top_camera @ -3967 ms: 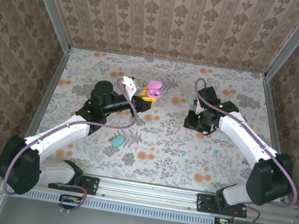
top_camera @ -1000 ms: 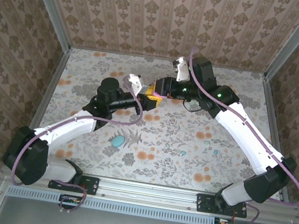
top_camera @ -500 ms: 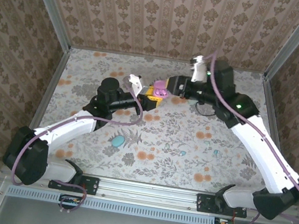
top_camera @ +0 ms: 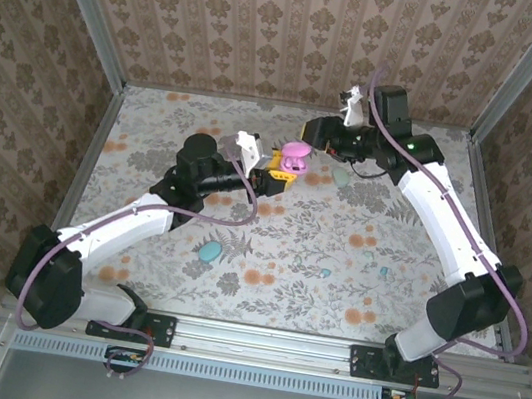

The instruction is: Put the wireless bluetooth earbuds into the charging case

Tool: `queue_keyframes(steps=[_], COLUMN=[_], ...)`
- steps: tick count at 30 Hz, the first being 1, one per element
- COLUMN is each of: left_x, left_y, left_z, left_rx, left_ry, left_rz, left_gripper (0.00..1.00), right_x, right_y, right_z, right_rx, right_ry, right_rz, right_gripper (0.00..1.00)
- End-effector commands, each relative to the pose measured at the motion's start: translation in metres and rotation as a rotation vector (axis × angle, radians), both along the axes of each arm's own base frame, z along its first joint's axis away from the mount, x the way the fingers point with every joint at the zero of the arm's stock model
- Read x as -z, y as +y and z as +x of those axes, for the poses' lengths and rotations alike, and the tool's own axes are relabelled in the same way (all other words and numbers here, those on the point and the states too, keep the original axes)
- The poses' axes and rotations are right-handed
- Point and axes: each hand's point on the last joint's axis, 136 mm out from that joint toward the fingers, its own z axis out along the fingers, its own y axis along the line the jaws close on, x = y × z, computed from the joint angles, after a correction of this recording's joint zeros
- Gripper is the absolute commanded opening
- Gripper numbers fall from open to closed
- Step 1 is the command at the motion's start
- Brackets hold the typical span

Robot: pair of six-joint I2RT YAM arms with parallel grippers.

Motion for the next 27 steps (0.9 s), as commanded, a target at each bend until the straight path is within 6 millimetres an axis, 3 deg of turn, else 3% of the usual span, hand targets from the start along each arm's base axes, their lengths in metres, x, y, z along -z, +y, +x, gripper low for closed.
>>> queue_keyframes(steps=[1,10,16,21,27], left_x=[-0.015,-0.021,-0.031,-0.037,-0.041], left_y=[-0.004,-0.001,0.001,-0.001,-0.004], left_z=[0.0,0.009,0.009,0.009,0.012], left_rx=[0.014,-0.01,-0.004,0.01,0.019], left_ry=[-0.055,-0.037,-0.038,-0.038,-0.027], left_rz=[-0.003,-0.029,-0.076,-0.101,-0.122], left_gripper=[0.34,0.35,0.35,0.35,0.35], right_x=[-0.025,-0.022,-0.027,-0.024,-0.021], right_y=[0.012,0.007,-0.001,0.003,0.01], right_z=[-0.016,-0.033,-0.039,-0.044,-0.046], right_rx=[-0.095,-0.136,-0.146,-0.19,-0.231], right_ry=[-0.005,0.012,0.065,0.125,0.191], right_rz=[0.082,0.142,0.299,0.361,0.414], right_gripper=[0.51,0.54,0.58,0.63,0.62])
